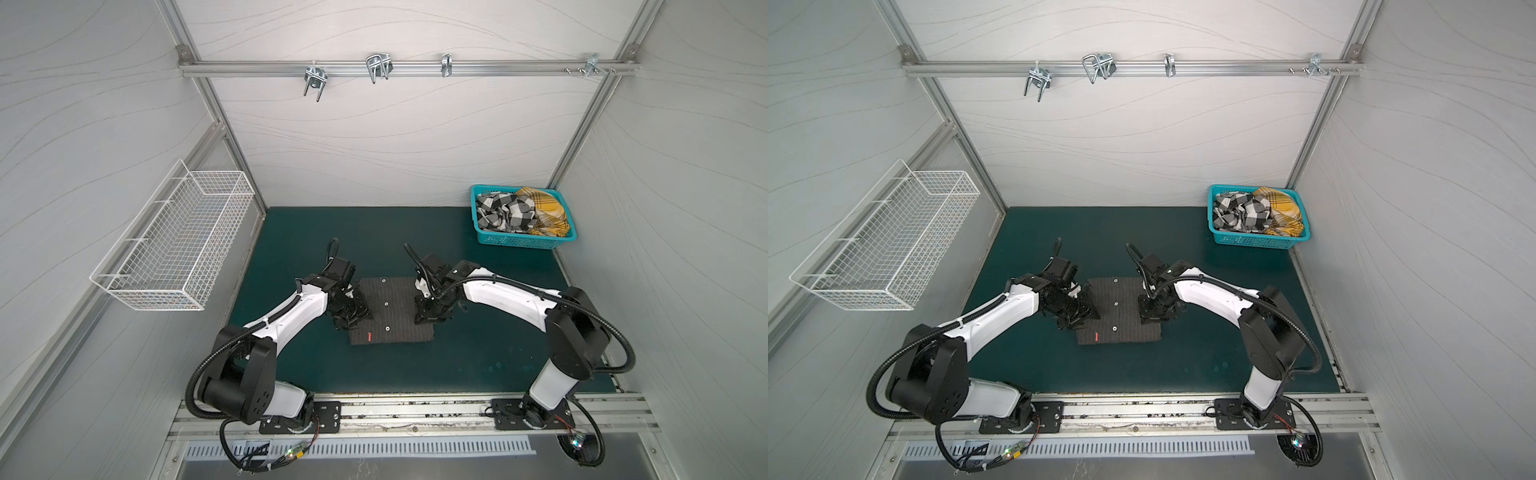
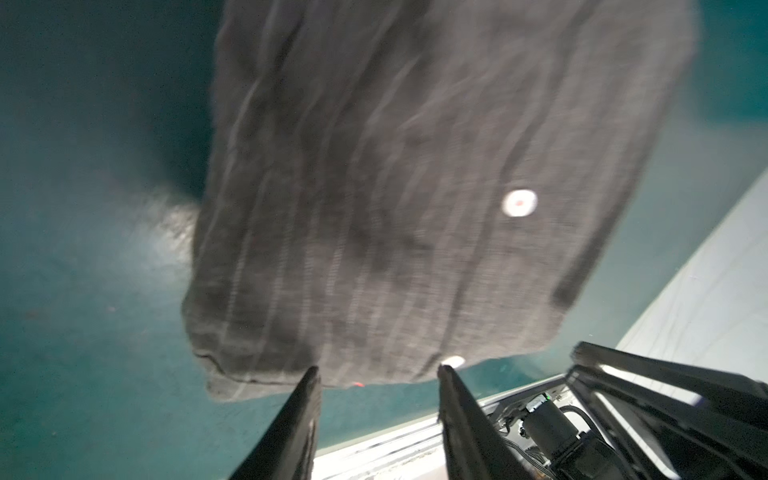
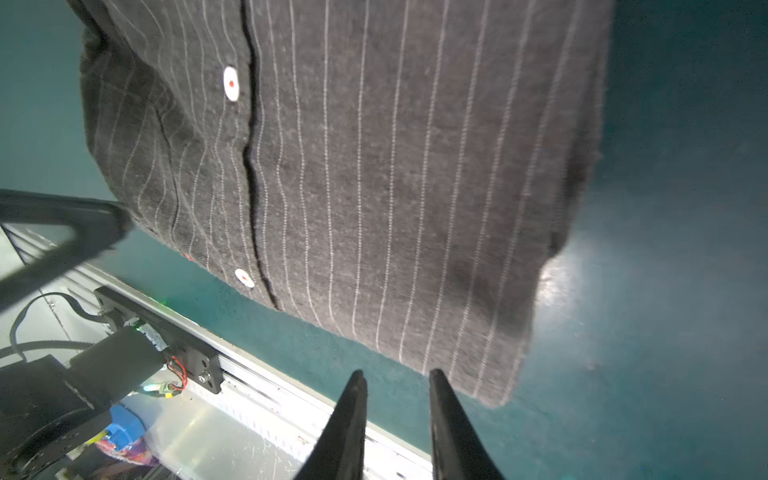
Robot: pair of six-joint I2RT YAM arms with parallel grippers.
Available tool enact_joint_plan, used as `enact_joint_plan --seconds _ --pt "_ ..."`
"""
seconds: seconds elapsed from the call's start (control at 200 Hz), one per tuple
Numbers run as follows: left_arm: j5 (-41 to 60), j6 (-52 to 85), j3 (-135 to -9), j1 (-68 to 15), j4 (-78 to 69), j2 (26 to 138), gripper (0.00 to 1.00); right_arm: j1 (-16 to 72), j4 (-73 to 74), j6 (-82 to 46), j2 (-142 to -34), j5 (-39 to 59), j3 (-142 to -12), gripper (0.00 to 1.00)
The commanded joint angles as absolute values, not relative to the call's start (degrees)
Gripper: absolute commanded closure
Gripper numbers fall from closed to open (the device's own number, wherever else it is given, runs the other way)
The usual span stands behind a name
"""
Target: Fold and stack the long sleeve shirts
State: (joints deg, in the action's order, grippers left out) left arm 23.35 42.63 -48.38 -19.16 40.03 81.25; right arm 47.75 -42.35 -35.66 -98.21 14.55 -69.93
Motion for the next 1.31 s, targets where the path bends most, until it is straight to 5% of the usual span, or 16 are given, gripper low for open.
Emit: enact_joint_plan --seconds 0.0,0.38,0.7,0.98,1.301 --pt "24.0 43.2 -48.0 -19.1 37.5 82.4 0.57 48.3 -40.1 -36.8 -100.7 16.6 -68.7 0.72" --pt "24.0 43.3 -41.4 -17.9 33.1 87.0 0.62 48.7 -37.4 -38.6 -105.1 18.7 -65.5 0.74" --pt "20.0 39.4 -56.9 -17.6 43.0 84.1 0.58 46.2 -45.1 -36.2 -102.1 16.7 -75.1 0.73" --pt "21.7 39.1 -66.3 -13.8 38.6 95.6 0.66 42.8 -49.5 -32.7 -112.3 17.2 -92.5 0.74" --pt "22.8 38.6 -71.8 -11.2 36.5 108.6 0.7 36.5 -46.4 -32.1 -122.4 20.4 -97.7 0.74"
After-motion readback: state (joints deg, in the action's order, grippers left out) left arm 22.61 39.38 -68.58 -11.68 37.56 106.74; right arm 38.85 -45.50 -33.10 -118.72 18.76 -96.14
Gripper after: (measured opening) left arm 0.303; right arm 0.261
